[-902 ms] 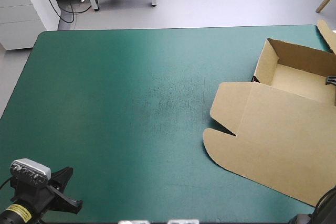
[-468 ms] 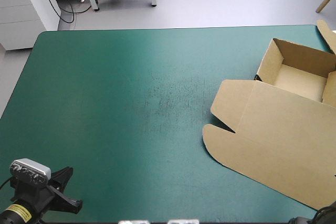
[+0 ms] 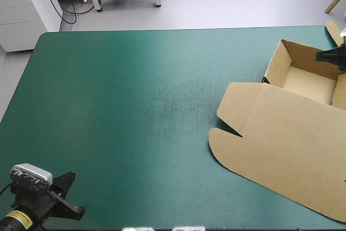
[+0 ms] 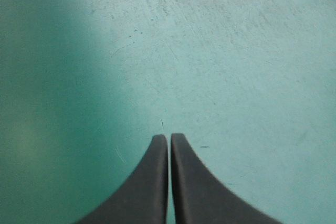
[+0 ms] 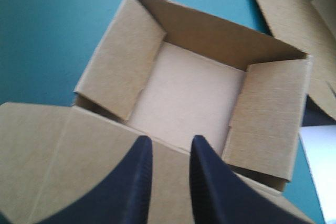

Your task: Fold the box

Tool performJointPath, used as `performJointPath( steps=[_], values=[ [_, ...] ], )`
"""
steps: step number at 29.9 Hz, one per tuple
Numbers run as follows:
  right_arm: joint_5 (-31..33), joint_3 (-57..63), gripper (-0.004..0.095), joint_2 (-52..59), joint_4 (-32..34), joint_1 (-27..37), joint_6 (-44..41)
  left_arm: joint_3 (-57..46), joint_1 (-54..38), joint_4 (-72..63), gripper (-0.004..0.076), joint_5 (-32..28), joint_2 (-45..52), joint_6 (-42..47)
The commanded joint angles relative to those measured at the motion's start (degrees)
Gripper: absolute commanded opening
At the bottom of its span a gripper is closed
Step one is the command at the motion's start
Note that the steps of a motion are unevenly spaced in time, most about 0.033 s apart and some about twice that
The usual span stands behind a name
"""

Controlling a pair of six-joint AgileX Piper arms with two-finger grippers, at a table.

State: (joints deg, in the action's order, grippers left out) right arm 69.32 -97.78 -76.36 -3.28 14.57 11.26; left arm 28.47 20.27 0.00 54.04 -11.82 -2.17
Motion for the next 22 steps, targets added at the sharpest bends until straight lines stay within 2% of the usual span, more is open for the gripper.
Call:
performJointPath(
  steps=[1, 2, 7, 13, 17, 22],
  values=[
    [-2.3, 3.1, 0.0010, 4.9, -0.1, -7.3, -0.4, 1.5, 0.4, -0.6, -0.0008, -3.7, -0.8, 0.6],
    [-2.3, 4.7, -0.0017, 5.9, -0.1, -9.6, -1.3, 1.5, 0.4, -0.6, -0.0008, -3.7, -0.8, 0.6],
    [-4.4, 13.5, -0.0015, 11.3, -0.1, -20.0, -1.8, 1.5, 0.4, -0.6, -0.0008, -3.7, -0.8, 0.9],
    [-16.7, 30.9, -0.0014, 21.4, 0.0, -30.2, -4.2, 1.5, 0.4, -0.6, -0.0008, -3.7, -0.8, 1.2],
    [-24.7, 42.9, -0.0015, 28.7, 0.0, -33.0, -5.6, 1.5, 0.4, -0.6, -0.0008, -3.7, -0.8, 1.2],
    [-29.0, 55.8, -0.0015, 37.0, 0.4, -33.1, -5.9, 1.5, 0.4, -0.6, -0.0008, -3.7, -0.8, 1.2]
  ],
)
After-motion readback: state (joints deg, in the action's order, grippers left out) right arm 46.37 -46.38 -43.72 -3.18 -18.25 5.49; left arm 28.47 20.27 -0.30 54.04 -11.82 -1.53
